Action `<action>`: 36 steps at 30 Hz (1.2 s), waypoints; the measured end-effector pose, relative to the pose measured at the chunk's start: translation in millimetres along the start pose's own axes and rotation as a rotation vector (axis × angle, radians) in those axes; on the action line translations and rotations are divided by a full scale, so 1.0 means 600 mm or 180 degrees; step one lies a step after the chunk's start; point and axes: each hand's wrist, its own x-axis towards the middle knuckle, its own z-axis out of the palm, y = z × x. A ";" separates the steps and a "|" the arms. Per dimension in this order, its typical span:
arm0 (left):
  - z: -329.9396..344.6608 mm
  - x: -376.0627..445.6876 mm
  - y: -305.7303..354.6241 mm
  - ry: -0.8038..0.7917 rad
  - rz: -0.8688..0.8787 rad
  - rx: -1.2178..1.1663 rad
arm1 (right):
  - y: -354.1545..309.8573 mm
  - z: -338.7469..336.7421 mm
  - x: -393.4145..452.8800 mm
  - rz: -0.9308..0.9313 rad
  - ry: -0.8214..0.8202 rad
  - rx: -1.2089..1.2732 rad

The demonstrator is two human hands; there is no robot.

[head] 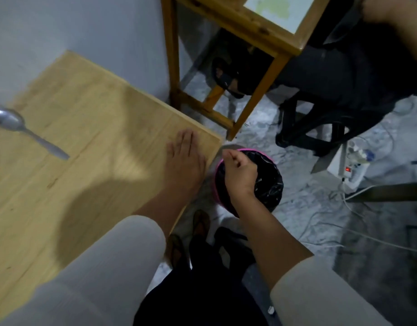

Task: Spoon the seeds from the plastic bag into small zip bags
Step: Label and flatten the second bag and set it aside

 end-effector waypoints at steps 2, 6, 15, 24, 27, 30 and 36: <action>0.005 0.000 0.005 0.0043 -0.0047 0.0052 | 0.018 -0.025 0.020 0.0087 0.0139 -0.0047; 0.012 -0.001 -0.002 0.0169 0.0040 0.0332 | 0.061 -0.064 0.062 0.0074 0.0467 -0.0259; 0.017 -0.002 -0.003 0.0502 0.0261 0.0399 | 0.136 -0.110 0.103 -0.0193 0.0633 -0.1090; 0.000 -0.002 0.016 0.0005 0.0000 0.0421 | 0.117 -0.118 0.073 -0.0910 -0.0422 -0.2664; -0.011 0.000 0.026 -0.0146 -0.0056 0.0537 | 0.090 -0.107 0.057 -0.1301 -0.0618 -0.3388; -0.024 -0.001 0.035 -0.0226 -0.0027 0.0601 | 0.061 -0.087 0.046 -0.1904 -0.0659 -0.3965; -0.097 -0.009 0.036 0.0094 -0.0092 0.0498 | -0.045 -0.054 -0.004 -0.2387 -0.0631 -0.3139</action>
